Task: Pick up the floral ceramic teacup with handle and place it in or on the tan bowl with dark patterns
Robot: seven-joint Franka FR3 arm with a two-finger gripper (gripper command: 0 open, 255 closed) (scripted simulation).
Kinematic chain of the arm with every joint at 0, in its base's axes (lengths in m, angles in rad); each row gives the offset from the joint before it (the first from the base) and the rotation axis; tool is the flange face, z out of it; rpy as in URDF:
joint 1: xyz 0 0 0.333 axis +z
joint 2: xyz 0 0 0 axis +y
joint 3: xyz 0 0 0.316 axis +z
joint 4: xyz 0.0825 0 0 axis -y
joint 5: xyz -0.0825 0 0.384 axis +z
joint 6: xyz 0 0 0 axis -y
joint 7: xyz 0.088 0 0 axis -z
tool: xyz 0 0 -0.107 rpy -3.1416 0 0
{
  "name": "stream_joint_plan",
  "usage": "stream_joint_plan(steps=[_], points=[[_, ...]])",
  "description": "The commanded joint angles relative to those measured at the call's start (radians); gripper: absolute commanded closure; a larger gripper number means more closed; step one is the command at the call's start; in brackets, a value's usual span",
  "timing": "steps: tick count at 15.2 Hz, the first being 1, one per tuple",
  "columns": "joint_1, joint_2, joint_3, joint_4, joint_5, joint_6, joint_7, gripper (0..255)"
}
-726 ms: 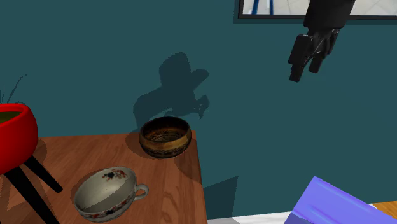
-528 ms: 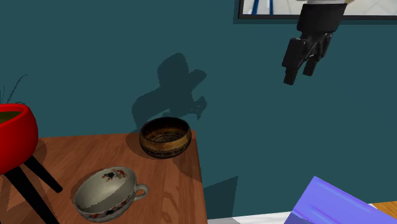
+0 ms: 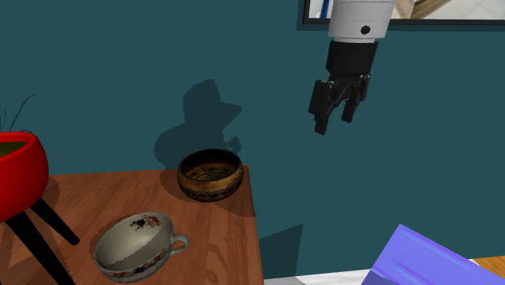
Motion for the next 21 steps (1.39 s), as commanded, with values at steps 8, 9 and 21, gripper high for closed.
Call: stream_joint_plan(steps=[8,9,21], points=[[0.055,0.266,0.090,0.095,0.077,0.150,0.096,0],[0.061,0.297,0.099,0.111,0.083,0.165,0.106,0],[0.136,0.693,0.190,0.376,0.097,0.285,0.224,0]])
